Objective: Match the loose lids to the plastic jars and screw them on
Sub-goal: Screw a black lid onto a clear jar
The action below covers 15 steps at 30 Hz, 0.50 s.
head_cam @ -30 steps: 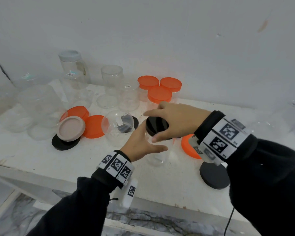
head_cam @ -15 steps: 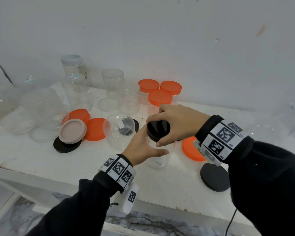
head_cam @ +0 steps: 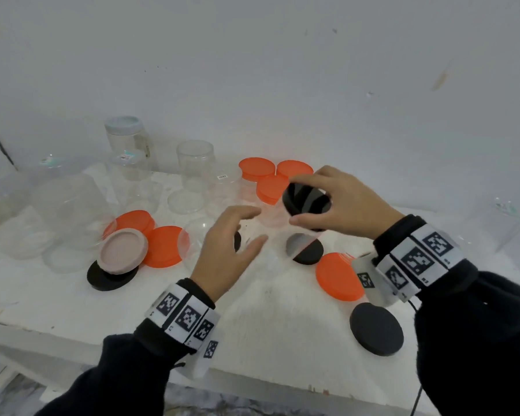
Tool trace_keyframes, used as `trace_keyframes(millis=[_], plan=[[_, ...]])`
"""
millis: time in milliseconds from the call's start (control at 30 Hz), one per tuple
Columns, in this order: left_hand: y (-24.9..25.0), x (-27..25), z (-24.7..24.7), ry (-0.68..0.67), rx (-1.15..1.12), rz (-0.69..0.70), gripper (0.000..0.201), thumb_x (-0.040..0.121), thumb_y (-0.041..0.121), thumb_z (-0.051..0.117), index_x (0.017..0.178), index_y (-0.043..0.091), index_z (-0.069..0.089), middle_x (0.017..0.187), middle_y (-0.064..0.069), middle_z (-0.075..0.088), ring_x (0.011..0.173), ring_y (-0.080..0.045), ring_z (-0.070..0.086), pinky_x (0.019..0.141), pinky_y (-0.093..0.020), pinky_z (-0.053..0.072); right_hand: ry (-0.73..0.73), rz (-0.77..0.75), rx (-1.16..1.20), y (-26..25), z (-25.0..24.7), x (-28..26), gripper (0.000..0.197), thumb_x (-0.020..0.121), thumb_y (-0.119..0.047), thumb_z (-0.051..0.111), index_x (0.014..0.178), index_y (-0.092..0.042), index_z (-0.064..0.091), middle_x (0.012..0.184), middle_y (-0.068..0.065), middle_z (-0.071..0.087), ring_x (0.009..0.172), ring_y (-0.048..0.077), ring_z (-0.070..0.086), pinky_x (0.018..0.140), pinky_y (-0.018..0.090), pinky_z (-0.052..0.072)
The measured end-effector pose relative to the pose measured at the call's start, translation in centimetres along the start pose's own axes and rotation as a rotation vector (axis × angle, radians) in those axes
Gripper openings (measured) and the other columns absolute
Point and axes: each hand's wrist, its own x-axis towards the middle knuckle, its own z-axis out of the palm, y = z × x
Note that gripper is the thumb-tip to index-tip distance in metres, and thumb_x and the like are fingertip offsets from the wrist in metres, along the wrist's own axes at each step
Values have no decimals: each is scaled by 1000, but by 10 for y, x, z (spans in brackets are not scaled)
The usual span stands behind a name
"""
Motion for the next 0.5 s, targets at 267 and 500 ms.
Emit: trace_keyframes(millis=[267,500], plan=[[-48,20,-12,-54,726,-38,37,86,37,54,112,12,62,121,-6,60,113,-29,52,97,-54,38,340,142,46,39,-37,9,66,73,-49,70,133,-33,47,119,2,46,103,14,46,90,29,40],[-70,9,2,-195,899,-161,46,86,41,56,128,21,53,141,1,44,134,-24,33,104,-57,26,323,272,-51,74,-34,21,69,74,-48,71,135,-31,43,128,3,41,114,24,47,91,40,45]])
